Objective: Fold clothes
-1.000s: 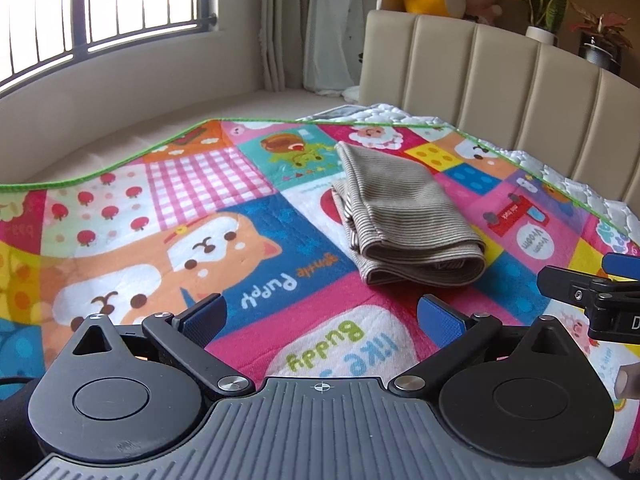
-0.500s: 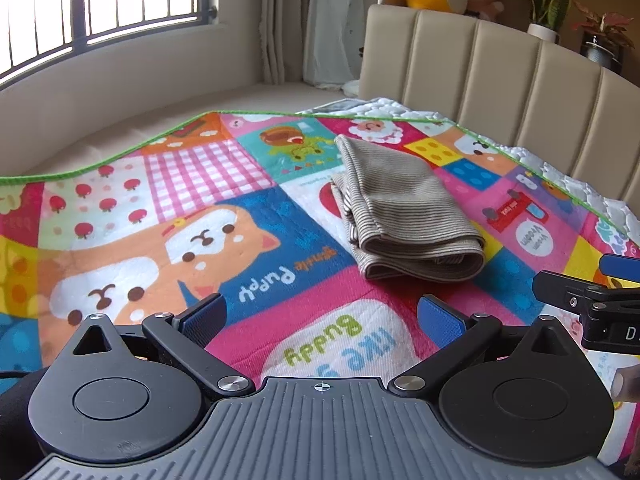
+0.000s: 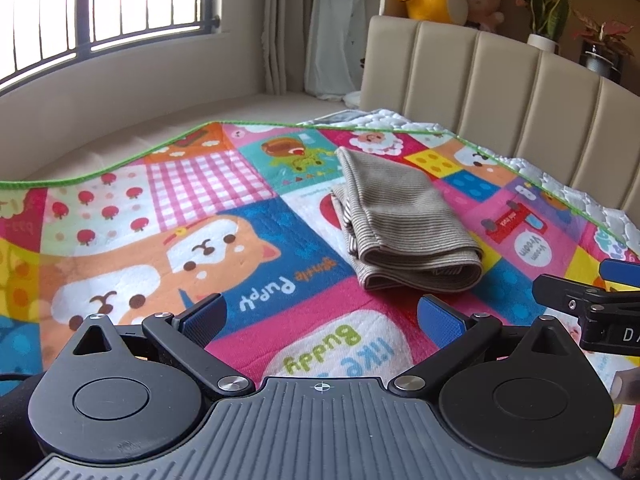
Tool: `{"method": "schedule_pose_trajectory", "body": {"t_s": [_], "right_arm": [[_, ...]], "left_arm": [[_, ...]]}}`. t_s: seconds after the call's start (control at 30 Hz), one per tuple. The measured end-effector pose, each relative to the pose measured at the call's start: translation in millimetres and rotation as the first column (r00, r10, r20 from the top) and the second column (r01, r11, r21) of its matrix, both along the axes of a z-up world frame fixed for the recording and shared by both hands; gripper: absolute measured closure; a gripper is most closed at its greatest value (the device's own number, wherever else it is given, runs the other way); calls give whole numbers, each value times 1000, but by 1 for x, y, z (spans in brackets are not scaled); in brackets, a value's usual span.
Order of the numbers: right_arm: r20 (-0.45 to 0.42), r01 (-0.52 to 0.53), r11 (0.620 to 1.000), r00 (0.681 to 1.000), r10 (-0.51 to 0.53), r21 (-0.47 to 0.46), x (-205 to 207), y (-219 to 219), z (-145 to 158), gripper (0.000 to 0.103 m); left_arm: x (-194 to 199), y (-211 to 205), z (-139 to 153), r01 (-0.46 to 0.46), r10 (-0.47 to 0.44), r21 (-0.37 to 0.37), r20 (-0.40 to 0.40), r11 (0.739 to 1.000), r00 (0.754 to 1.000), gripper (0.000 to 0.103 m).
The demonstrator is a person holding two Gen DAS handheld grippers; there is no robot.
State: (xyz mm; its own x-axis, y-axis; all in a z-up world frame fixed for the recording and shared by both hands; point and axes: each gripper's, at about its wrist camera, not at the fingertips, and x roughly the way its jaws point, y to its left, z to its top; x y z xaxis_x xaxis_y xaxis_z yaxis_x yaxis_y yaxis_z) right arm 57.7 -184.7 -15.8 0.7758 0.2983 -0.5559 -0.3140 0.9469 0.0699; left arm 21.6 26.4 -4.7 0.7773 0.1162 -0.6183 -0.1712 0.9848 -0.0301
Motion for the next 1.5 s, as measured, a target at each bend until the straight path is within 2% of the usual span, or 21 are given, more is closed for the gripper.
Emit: {"method": "schedule_pose_trajectory", "body": {"t_s": [0.37,0.6,1.5], "right_arm": [[17,0,1000,1000,-1,15,-2,-1,3,0],[25,4,1000,1000,-5,24,-2,-2,5,0],[22,-6,1000,1000,5,9,-3,1,3,0]], "left_arm": [[-7,-6,7,15,-17,29,70,999,997,0],[-9,-10,8,22,-26,46,87,999,996,0],[-8,-9,6,26,-28,41,71,999,997,0]]}}
